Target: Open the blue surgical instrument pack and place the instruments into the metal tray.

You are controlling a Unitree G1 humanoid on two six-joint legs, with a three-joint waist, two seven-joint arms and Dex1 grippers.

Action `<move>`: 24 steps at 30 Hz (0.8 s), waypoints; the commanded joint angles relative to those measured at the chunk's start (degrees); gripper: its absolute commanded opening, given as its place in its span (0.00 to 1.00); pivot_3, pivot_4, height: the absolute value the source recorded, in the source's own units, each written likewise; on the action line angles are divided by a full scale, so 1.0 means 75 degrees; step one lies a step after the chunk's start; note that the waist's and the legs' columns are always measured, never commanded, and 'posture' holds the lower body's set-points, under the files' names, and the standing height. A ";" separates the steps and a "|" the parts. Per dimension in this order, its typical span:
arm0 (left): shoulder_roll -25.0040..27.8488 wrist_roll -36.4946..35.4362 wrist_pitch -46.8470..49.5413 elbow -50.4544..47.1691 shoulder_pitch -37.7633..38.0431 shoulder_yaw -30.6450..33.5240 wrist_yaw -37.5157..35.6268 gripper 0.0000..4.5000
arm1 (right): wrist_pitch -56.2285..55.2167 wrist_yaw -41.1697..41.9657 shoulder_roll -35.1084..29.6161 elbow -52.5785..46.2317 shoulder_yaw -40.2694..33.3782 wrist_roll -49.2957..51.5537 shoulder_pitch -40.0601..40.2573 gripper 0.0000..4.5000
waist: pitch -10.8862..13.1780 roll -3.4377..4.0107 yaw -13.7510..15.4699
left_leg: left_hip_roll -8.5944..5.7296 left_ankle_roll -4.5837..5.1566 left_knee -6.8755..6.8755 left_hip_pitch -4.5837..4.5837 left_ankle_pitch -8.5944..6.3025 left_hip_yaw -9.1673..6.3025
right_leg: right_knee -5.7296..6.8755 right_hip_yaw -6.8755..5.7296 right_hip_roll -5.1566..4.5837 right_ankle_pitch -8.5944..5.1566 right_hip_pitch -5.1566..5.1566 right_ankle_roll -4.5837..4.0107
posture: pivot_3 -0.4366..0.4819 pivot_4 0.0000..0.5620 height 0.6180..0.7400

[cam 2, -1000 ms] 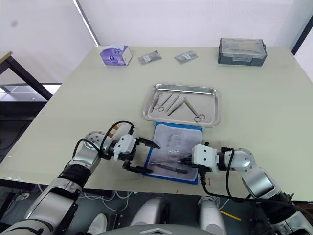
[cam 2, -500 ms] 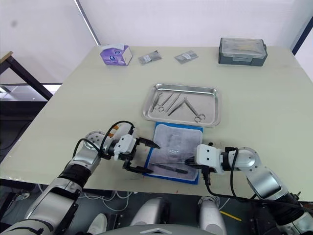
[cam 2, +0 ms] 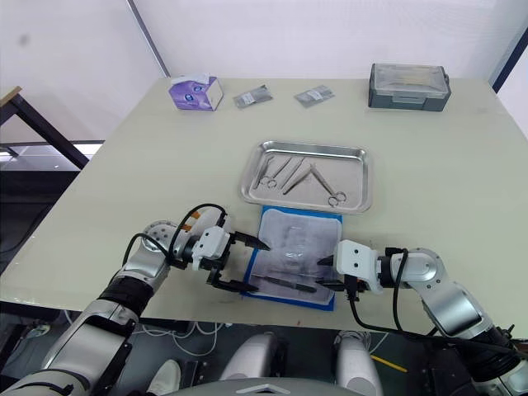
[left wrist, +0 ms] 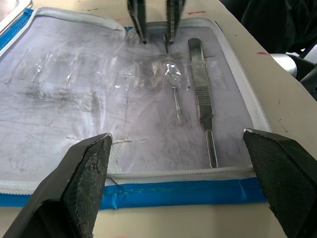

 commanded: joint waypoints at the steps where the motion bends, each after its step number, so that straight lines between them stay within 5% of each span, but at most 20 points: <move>1: 0.0064 0.0921 0.0087 0.0791 0.0246 -0.0322 0.0105 1.00 | -0.0158 -0.0074 0.0079 -0.0118 -0.0113 0.0041 0.0030 0.52 | 0.0000 0.0000 0.0001 | 0.0000 0.0000 0.0000 0.0000 0.0000 0.0000 | 0.0000 0.0000 0.0000 0.0000 0.0000 0.0000 | 0.48 0.27 0.93; 14: 0.0061 0.0927 0.0102 0.0789 0.0222 -0.0317 0.0132 1.00 | -0.0566 -0.0209 0.0618 0.0498 -0.0033 0.0071 0.0247 0.52 | 0.0000 0.0000 0.0000 | -0.0002 0.0000 0.0000 0.0000 0.0000 -0.0002 | 0.0001 -0.0001 0.0001 0.0001 0.0000 0.0002 | 0.48 0.27 0.93; 19: 0.0067 0.0929 0.0097 0.0793 0.0212 -0.0313 0.0134 1.00 | -0.0816 -0.0195 0.0593 0.0743 -0.0017 -0.0049 0.0310 0.11 | 0.0000 0.0000 0.0000 | -0.0002 0.0000 0.0000 0.0001 0.0000 -0.0002 | 0.0003 -0.0001 0.0002 0.0002 0.0000 0.0002 | 0.48 0.27 0.93; 24: 0.0076 0.0934 0.0085 0.0814 0.0187 -0.0309 0.0130 1.00 | -0.0908 -0.0226 0.0605 0.0811 -0.0004 -0.0079 0.0308 0.11 | -0.0001 0.0000 0.0001 | -0.0003 0.0000 0.0000 0.0001 0.0000 -0.0002 | 0.0003 0.0000 0.0002 0.0001 0.0001 0.0002 | 0.48 0.27 0.93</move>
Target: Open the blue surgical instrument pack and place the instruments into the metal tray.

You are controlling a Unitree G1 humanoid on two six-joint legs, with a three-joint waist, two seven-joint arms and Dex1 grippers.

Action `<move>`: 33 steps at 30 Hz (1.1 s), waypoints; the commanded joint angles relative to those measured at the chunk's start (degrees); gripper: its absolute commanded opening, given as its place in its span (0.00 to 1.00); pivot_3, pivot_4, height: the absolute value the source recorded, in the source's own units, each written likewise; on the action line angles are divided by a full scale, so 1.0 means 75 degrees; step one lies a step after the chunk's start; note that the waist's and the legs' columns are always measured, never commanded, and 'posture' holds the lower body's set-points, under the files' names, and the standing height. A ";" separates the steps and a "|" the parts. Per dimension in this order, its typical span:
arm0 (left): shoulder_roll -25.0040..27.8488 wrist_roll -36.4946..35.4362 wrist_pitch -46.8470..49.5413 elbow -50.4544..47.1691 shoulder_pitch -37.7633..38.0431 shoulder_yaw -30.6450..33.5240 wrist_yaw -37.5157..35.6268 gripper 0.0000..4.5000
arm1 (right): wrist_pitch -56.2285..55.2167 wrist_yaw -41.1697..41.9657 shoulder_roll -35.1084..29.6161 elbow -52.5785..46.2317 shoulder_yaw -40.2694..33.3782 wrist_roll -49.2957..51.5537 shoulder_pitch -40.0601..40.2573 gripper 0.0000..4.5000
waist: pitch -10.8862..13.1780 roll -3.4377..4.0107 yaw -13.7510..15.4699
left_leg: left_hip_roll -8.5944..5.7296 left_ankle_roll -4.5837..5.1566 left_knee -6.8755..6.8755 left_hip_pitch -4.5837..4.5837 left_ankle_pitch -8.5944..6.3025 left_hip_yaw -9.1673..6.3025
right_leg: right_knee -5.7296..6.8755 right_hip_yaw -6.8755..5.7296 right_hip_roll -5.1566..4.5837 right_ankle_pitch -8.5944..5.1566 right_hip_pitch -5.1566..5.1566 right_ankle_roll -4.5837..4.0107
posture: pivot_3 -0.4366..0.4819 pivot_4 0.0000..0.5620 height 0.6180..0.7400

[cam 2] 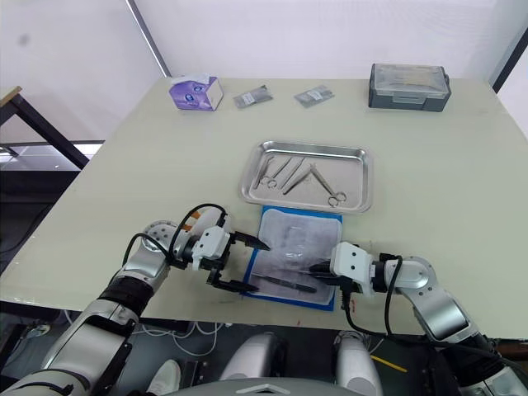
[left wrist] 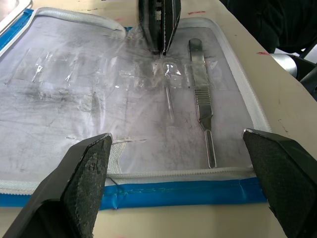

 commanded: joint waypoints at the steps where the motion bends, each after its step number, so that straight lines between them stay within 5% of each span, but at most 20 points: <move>1: 0.0075 0.0934 0.0081 0.0821 0.0185 -0.0302 0.0129 1.00 | -0.0058 -0.0024 -0.0030 0.0081 0.0006 -0.0115 0.0058 0.11 | 0.0000 0.0000 0.0000 | 0.0000 0.0000 0.0000 0.0000 0.0000 0.0000 | 0.0000 0.0001 0.0000 0.0000 0.0000 0.0000 | 0.48 0.27 0.93; 33: 0.0120 0.0921 0.0094 0.0847 0.0125 -0.0289 0.0117 1.00 | -0.0311 0.0260 -0.0032 0.0350 0.0156 -0.0119 0.0152 0.11 | -0.0004 0.0000 0.0001 | -0.0003 0.0001 0.0000 0.0005 0.0001 -0.0002 | 0.0005 0.0000 0.0001 0.0002 0.0004 0.0000 | 0.48 0.27 0.93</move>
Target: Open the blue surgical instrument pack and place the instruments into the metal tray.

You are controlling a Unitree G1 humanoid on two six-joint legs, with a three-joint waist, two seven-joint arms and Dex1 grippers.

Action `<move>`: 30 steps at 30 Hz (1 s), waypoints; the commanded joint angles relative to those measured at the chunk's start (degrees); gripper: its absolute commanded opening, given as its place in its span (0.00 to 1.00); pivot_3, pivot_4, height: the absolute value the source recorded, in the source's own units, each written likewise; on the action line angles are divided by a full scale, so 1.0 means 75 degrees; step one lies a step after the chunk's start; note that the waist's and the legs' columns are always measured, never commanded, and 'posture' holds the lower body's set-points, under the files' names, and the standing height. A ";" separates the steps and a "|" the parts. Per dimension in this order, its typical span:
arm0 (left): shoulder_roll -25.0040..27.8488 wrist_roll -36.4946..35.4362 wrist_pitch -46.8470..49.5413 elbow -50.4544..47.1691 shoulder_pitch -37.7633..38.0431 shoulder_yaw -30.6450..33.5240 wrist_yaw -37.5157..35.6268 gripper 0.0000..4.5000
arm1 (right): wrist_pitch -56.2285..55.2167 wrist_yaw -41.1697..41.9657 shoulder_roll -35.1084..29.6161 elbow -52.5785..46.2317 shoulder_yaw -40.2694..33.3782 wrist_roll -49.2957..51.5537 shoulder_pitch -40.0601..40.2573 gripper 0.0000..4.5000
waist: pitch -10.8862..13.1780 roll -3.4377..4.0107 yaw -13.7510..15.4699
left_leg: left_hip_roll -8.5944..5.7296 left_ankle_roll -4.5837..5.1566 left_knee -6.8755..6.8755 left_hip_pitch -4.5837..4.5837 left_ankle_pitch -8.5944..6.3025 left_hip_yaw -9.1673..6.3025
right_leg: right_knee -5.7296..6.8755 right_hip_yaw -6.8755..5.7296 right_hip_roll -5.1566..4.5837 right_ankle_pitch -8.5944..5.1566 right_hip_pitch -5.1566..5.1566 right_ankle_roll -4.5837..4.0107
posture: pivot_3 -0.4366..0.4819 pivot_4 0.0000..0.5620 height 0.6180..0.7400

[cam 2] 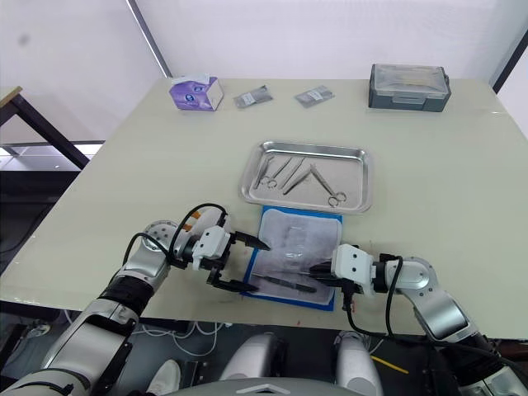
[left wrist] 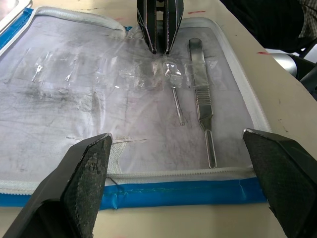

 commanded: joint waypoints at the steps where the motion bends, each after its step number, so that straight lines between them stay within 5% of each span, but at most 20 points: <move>1: 0.0116 0.0920 0.0100 0.0799 0.0158 -0.0268 0.0121 1.00 | 0.0035 0.0091 -0.0050 0.0174 0.0150 -0.0116 0.0141 0.11 | 0.0000 0.0000 0.0000 | 0.0000 0.0000 0.0000 0.0000 0.0000 0.0000 | 0.0000 0.0000 0.0000 0.0000 0.0000 0.0000 | 0.48 0.27 0.93; 30: 0.0131 0.0914 0.0130 0.0770 0.0190 -0.0279 0.0123 1.00 | -0.0185 0.0151 -0.0103 0.0570 0.0352 -0.0401 -0.0015 0.05 | -0.0018 -0.0029 -0.0038 | 0.0000 0.0000 0.0001 0.0014 0.0000 0.0016 | 0.0002 0.0018 0.0002 0.0010 0.0008 -0.0019 | 0.48 0.27 0.93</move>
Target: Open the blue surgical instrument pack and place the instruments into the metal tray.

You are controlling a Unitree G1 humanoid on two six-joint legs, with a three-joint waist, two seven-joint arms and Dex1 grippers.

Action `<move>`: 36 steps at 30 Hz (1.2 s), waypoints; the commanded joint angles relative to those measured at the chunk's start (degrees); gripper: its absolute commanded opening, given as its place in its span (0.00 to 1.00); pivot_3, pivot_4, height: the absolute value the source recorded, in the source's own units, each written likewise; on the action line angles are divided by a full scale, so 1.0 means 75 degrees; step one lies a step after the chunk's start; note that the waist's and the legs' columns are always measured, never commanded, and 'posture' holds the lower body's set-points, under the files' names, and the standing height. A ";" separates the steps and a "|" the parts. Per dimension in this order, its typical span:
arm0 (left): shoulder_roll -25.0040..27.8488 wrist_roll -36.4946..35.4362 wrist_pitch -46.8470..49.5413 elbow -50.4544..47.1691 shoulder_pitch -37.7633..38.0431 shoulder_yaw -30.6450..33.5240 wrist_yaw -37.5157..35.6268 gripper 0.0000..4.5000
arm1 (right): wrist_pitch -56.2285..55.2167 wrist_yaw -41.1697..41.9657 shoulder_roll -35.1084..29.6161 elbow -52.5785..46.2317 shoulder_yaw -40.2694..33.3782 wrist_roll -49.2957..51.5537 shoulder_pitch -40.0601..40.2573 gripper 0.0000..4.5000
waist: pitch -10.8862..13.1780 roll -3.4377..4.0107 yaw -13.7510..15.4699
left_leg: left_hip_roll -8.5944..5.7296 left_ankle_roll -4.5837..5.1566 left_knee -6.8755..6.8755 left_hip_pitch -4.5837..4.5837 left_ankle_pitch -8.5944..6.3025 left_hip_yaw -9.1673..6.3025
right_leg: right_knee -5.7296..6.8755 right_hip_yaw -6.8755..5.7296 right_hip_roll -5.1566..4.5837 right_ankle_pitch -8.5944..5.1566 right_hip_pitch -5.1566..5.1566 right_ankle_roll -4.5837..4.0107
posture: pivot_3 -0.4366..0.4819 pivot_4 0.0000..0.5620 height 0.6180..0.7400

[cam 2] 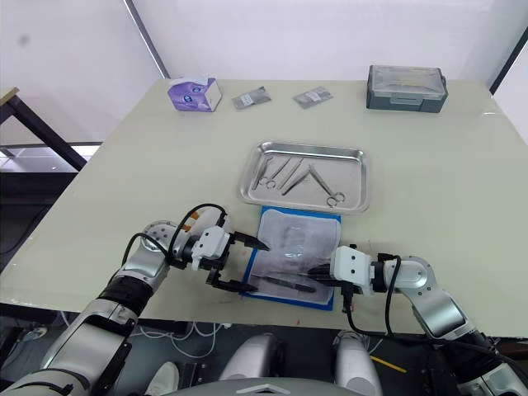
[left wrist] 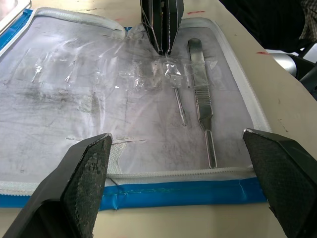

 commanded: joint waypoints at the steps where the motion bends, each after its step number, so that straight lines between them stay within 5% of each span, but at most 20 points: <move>1: 0.0097 0.0914 0.0121 0.0761 0.0179 -0.0278 0.0125 1.00 | 0.0131 0.0025 -0.0079 0.0312 0.0200 -0.0307 0.0108 0.05 | 0.0000 0.0000 -0.0006 | 0.0000 0.0000 0.0000 0.0001 0.0000 0.0001 | 0.0000 0.0002 0.0000 0.0000 0.0000 0.0000 | 0.48 0.27 0.93; 36: 0.0053 0.0917 0.0116 0.0743 0.0170 -0.0327 0.0092 1.00 | 0.1469 -0.0049 -0.0210 -0.1596 -0.0133 0.0110 -0.0344 0.05 | 0.0022 -0.0018 -0.0184 | -0.0009 0.0011 0.0029 -0.0004 -0.0007 0.0081 | -0.0004 0.0074 -0.0026 0.0028 -0.0016 0.0046 | 0.48 0.27 0.93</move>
